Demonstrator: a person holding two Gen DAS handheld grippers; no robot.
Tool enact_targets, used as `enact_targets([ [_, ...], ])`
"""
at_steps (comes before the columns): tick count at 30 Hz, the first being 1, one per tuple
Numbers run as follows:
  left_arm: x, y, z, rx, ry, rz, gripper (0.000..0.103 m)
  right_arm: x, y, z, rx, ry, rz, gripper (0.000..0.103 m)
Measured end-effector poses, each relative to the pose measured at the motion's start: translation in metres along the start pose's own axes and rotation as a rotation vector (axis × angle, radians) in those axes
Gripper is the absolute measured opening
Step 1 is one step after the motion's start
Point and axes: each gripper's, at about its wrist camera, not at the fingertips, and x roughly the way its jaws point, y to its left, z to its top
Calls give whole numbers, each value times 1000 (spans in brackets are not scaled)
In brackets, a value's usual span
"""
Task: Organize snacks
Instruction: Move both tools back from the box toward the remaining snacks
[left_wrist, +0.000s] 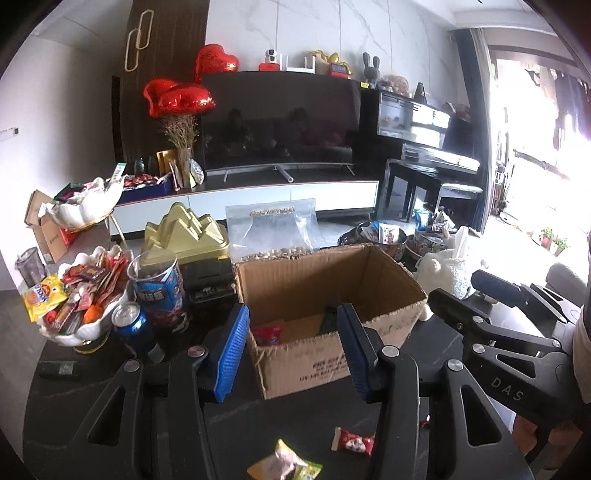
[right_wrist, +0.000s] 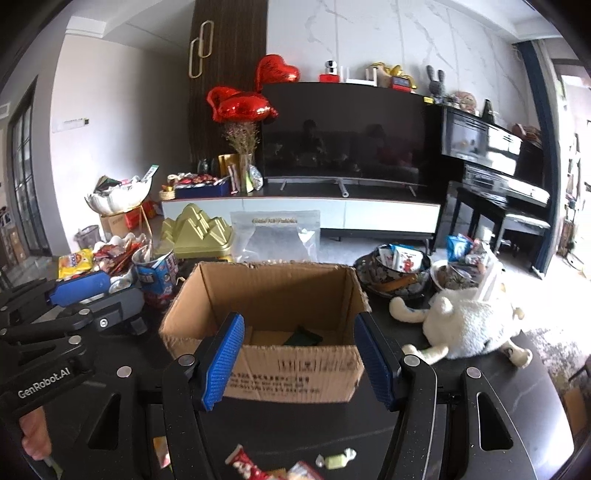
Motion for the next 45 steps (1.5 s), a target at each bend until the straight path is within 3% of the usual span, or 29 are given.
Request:
enact_targets([
  [10,-29,-2,-31,-3,14,4,53,-28,5,-29,9,26,-16,63],
  [12,-33,-2,-39,-2,19,10,53,-32,6,-35,10,32,-25,69],
  [18,-39,1,-61,-11,37,35,56,-36,8,-54,16,61,-33,69],
  [28,-38,9,-101,-13,94,78,61,-34,12,-88,18,112,-42,69],
  [45,-25,8,-166,-3,173,46,66,-18,12,-146,24,241,-14,69],
])
